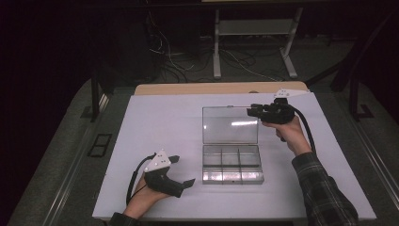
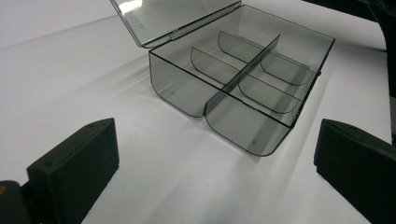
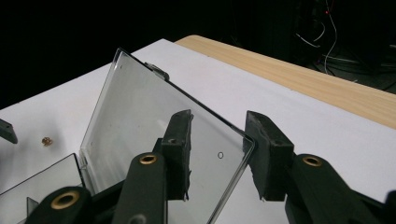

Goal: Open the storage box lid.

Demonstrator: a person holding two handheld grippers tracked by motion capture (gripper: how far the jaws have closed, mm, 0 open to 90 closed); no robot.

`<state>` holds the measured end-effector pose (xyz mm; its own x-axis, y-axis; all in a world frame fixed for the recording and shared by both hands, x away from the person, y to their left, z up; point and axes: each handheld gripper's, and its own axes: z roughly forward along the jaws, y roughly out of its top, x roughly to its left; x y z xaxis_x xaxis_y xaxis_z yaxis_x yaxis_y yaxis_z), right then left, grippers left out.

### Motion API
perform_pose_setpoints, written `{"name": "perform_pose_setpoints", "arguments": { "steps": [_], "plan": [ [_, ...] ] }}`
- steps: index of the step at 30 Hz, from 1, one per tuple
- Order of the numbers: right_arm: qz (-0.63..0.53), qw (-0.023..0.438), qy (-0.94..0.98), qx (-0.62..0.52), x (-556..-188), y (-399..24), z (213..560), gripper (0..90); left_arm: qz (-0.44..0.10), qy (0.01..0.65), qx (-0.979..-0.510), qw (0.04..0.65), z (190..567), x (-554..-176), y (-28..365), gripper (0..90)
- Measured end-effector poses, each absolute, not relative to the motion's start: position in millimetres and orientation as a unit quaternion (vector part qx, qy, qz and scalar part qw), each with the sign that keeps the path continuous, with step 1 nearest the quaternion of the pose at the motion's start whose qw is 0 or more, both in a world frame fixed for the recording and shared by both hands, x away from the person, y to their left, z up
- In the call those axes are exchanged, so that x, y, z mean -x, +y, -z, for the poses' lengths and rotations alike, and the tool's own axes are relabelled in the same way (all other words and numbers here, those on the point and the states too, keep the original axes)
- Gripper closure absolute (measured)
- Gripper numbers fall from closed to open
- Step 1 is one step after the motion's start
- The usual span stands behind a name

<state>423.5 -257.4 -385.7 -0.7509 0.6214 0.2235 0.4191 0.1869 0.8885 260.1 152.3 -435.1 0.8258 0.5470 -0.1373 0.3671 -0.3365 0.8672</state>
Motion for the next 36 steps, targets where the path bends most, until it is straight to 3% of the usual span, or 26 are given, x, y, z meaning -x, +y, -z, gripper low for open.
{"name": "perform_pose_setpoints", "arguments": {
  "steps": [36],
  "plan": [
    [-0.507, 0.096, 0.77, -0.376, -441.2, -253.3, 411.3, 54.5, -0.084, 0.286, -0.812, 0.501, 436.3, -261.2, 152.9, 0.0]
  ]
}}
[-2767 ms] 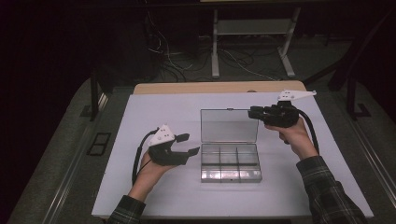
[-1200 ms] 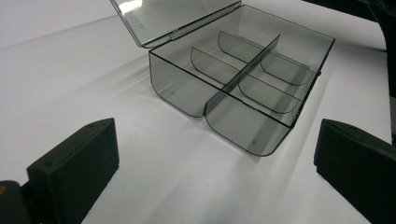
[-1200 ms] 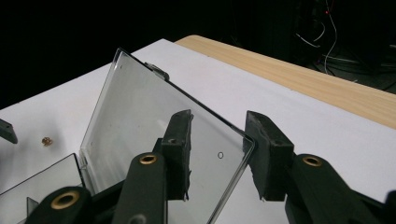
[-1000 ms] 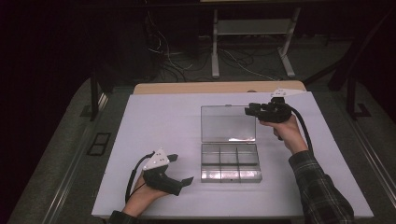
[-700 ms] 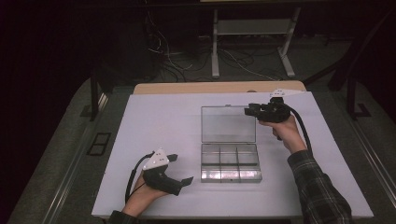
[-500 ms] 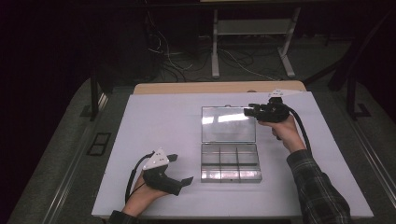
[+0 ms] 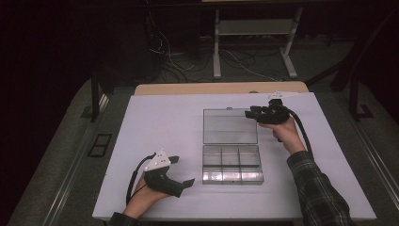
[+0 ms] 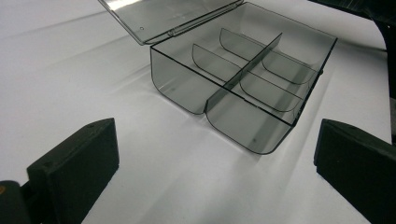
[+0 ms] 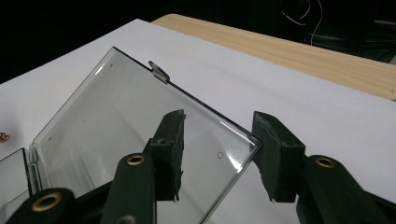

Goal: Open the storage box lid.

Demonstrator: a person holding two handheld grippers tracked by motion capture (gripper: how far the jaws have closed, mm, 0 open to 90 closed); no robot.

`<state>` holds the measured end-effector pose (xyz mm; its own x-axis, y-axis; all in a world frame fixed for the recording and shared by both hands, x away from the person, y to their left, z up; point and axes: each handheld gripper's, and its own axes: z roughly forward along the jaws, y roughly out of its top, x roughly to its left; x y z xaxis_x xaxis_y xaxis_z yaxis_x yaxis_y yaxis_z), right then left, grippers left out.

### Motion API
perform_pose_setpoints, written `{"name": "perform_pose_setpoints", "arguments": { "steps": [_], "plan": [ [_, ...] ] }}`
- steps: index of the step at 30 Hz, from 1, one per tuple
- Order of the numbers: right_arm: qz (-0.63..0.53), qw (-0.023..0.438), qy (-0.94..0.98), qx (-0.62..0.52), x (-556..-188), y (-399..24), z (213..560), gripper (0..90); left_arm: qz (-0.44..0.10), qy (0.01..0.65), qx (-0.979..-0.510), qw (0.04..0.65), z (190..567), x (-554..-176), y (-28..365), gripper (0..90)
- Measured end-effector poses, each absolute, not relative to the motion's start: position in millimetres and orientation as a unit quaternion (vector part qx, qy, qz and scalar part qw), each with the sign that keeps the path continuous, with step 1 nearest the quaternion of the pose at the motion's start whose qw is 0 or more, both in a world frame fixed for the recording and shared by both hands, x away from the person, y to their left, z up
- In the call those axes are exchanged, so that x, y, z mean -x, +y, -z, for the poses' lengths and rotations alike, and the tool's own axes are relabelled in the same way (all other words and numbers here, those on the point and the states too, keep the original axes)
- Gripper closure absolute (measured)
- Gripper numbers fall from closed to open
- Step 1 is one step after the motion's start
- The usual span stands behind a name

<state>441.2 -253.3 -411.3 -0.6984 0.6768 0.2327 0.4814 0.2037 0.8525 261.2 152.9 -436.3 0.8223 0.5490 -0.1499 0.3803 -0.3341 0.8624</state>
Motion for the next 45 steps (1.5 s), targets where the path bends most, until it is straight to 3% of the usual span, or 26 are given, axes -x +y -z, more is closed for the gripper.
{"name": "perform_pose_setpoints", "arguments": {
  "steps": [45],
  "plan": [
    [-0.471, 0.068, 0.777, -0.411, -451.5, -251.4, 439.3, 50.5, -0.078, 0.287, -0.815, 0.497, 437.7, -262.0, 152.9, 0.0]
  ]
}}
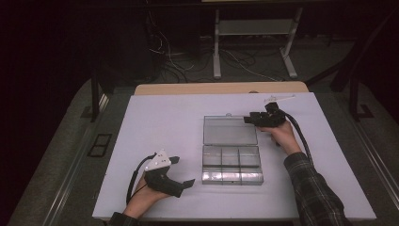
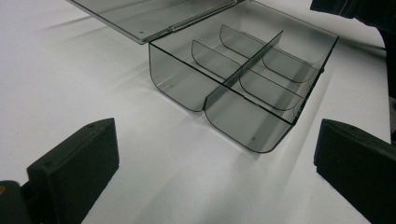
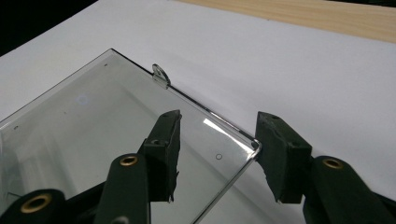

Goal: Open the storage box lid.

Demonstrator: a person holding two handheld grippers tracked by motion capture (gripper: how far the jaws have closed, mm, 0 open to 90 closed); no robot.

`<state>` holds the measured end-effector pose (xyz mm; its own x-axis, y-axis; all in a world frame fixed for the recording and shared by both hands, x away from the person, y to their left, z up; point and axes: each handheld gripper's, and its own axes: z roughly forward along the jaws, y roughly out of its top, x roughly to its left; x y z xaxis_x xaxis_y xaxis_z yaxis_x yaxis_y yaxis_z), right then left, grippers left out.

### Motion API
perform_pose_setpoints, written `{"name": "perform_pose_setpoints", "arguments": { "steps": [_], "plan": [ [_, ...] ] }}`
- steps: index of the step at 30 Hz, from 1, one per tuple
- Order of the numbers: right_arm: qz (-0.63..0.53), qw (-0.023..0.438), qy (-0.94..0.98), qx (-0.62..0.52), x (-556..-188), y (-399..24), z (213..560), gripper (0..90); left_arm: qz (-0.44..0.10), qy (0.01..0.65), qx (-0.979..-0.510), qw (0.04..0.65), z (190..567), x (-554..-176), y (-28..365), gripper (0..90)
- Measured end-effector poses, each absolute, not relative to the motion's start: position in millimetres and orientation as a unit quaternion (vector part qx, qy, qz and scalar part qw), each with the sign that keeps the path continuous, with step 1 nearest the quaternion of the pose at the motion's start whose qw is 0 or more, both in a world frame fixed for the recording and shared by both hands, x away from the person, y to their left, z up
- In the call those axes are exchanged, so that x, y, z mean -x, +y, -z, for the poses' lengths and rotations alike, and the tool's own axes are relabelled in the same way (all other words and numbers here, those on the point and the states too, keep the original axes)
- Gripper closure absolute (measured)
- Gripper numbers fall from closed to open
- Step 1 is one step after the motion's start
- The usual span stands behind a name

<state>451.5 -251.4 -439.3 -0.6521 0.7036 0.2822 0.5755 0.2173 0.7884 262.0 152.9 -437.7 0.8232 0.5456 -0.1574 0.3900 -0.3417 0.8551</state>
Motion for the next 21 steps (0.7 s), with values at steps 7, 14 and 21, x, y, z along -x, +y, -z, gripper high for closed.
{"name": "perform_pose_setpoints", "arguments": {
  "steps": [7, 14, 21],
  "plan": [
    [-0.465, 0.058, 0.778, -0.419, -452.8, -251.2, 444.3, 50.1, -0.078, 0.287, -0.815, 0.497, 437.7, -262.2, 153.1, 0.0],
    [-0.458, 0.052, 0.78, -0.423, -453.4, -250.9, 449.4, 49.6, -0.078, 0.288, -0.815, 0.498, 437.7, -262.0, 153.0, 0.0],
    [-0.453, 0.049, 0.783, -0.424, -453.4, -250.6, 452.4, 49.3, -0.078, 0.286, -0.816, 0.497, 437.7, -262.0, 153.0, 0.0]
  ]
}}
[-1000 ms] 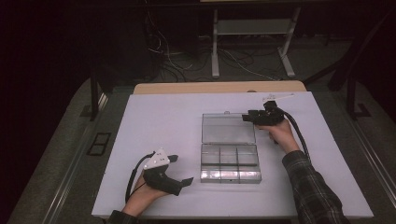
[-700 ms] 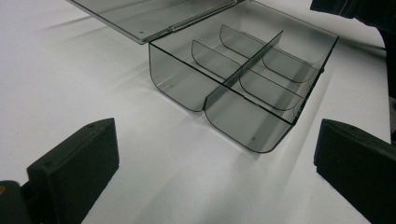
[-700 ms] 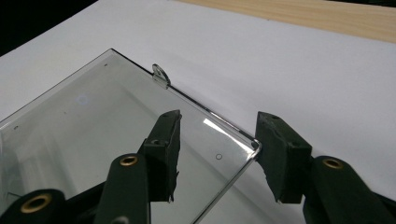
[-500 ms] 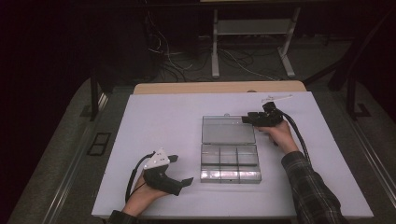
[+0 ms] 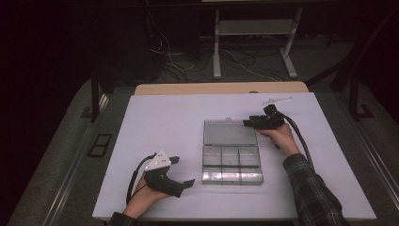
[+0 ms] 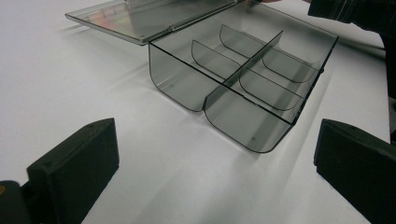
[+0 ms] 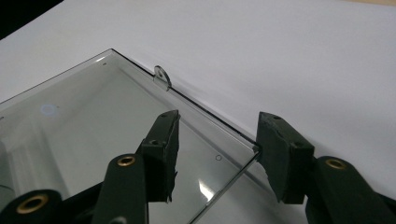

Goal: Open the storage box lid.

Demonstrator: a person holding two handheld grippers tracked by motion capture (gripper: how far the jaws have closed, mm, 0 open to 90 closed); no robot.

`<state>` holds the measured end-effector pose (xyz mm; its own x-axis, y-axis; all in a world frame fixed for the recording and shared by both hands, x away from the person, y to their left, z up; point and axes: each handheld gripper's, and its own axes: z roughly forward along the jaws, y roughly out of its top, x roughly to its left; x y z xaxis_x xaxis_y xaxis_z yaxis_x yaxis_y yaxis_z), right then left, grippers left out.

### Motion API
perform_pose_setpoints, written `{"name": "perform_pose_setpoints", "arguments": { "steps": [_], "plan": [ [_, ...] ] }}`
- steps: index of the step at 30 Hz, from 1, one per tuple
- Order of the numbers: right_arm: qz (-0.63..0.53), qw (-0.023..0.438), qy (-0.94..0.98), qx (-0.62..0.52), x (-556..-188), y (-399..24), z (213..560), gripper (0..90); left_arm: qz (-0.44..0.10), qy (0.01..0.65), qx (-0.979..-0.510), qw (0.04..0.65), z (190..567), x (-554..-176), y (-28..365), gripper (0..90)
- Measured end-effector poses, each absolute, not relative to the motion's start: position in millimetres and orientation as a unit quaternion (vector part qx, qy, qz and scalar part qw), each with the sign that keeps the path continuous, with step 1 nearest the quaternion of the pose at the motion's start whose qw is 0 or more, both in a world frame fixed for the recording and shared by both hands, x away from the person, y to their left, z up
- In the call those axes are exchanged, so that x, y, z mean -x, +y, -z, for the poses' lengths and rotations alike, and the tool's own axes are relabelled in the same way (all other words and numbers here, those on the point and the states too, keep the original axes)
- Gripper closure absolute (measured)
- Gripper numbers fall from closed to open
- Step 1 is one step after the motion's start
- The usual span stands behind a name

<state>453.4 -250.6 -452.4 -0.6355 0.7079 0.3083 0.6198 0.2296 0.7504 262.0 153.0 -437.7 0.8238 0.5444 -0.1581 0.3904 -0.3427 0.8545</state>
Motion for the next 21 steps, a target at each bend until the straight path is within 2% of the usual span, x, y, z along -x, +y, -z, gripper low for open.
{"name": "perform_pose_setpoints", "arguments": {
  "steps": [10, 21],
  "plan": [
    [-0.443, 0.048, 0.787, -0.428, -453.0, -249.9, 456.9, 48.7, -0.078, 0.286, -0.816, 0.496, 437.8, -262.1, 153.0, 0.0],
    [-0.446, 0.072, 0.782, -0.429, -447.8, -257.2, 442.5, 40.8, -0.078, 0.287, -0.815, 0.497, 437.9, -262.3, 153.0, 0.0]
  ]
}}
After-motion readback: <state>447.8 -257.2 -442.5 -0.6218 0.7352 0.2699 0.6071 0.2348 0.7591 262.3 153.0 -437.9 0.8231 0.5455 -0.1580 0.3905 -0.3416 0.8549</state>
